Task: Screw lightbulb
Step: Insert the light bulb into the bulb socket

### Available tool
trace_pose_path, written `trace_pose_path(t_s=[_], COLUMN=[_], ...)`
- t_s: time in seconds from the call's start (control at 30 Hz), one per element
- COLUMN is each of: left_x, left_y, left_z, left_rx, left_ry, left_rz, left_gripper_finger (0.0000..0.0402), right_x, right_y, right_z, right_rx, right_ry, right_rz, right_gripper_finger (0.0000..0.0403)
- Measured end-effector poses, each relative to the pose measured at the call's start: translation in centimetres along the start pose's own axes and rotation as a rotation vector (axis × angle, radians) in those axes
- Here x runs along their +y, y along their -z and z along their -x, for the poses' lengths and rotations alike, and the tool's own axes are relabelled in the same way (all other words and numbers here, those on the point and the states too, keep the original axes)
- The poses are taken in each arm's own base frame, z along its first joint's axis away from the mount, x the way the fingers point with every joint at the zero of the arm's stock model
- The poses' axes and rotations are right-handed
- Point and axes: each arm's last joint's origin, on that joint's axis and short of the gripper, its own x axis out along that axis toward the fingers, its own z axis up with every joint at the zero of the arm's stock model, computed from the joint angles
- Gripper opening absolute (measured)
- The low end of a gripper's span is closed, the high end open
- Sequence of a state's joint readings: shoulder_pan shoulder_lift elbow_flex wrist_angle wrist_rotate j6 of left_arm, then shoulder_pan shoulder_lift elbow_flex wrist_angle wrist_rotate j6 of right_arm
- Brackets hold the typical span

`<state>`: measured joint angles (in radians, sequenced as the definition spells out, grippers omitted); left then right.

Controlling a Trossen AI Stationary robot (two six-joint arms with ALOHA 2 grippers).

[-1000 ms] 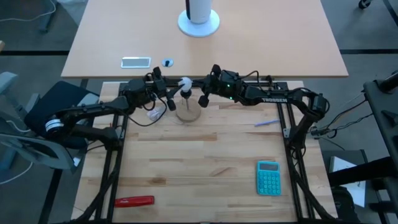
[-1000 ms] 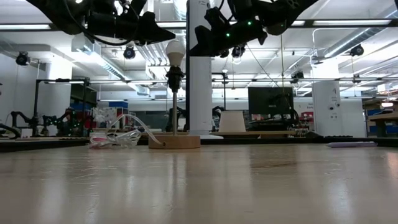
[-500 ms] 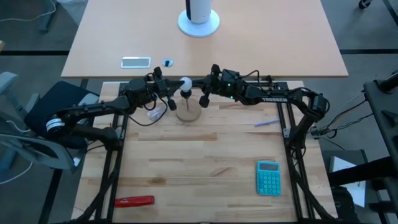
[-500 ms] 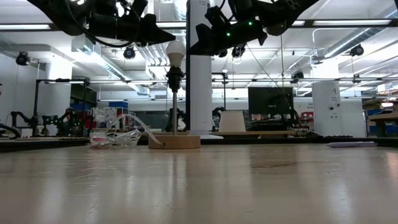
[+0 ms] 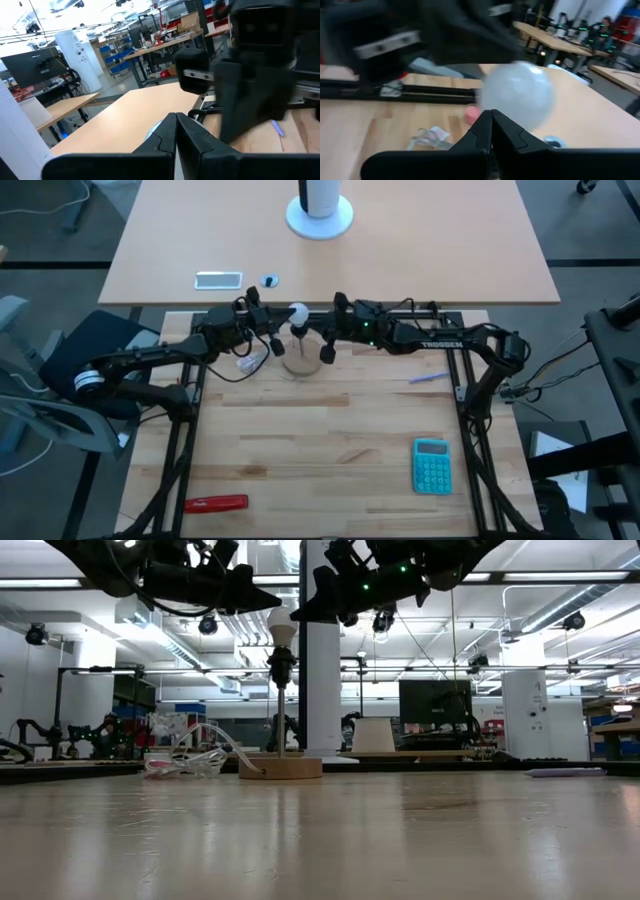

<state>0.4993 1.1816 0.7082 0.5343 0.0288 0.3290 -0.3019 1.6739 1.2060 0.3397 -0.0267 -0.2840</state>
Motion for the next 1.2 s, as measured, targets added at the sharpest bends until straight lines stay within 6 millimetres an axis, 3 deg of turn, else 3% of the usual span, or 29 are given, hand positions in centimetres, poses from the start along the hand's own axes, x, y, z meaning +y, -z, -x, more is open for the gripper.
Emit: trace_pose_path(t_s=[0.13,0.3,0.5,1.2], left_x=[0.0,0.0,0.0,0.0], left_y=[0.0,0.0,0.0,0.1], left_z=[0.0,0.0,0.0,0.0], left_rx=[0.001,0.002,0.002,0.001], left_ry=[0.001,0.004,0.005,0.005], left_rz=[0.000,0.000,0.001,-0.002], left_gripper_finger=[0.0000,0.0000,0.0000,0.0000], right_x=[0.1,-1.3,-2.0,0.6], right_y=[-0.1,0.0,0.9,0.3], right_z=[0.3,0.5,-0.3,-0.5], right_rx=[0.056,0.082,0.034,-0.018], right_ry=[0.117,0.215,0.150,-0.016], right_rz=[0.053,0.061,0.017,0.060], right_gripper_finger=[0.0000,0.0000,0.0000,0.0000])
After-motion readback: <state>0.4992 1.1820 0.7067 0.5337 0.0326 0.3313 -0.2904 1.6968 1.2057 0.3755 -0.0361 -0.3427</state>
